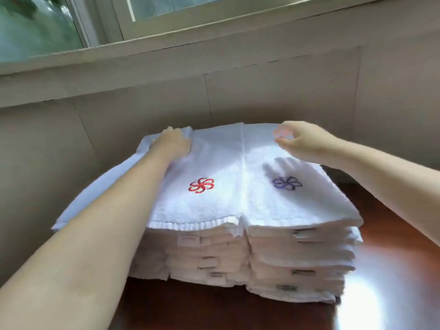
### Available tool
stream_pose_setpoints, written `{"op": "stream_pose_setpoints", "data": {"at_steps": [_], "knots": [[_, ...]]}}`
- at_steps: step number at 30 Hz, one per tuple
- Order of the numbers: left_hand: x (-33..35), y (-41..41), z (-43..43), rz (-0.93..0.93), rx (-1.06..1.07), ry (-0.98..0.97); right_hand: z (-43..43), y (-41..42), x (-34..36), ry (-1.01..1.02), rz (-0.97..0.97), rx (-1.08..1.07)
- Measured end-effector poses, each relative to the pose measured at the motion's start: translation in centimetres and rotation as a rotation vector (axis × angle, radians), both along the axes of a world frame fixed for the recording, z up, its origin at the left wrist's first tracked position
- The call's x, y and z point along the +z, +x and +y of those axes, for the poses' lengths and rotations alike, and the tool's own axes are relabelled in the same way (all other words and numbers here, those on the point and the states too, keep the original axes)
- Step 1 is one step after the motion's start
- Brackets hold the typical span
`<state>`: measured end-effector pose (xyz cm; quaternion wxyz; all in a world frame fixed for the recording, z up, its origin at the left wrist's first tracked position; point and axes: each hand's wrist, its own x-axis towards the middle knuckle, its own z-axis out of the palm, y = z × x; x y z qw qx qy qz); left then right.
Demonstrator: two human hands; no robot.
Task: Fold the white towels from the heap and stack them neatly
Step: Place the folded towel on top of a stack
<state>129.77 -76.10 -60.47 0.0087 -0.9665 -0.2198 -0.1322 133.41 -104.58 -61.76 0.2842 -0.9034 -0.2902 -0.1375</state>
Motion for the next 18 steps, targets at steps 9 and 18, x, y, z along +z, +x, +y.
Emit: {"op": "stream_pose_setpoints", "data": {"at_steps": [9, 18], "knots": [[-4.5, 3.3, 4.1, 0.181, 0.061, -0.124, 9.5, 6.2, -1.3, -0.162, -0.040, 0.022], [-4.5, 3.7, 4.1, 0.328, 0.042, -0.238, 12.9, 7.5, -4.0, -0.504, 0.188, 0.095]]}}
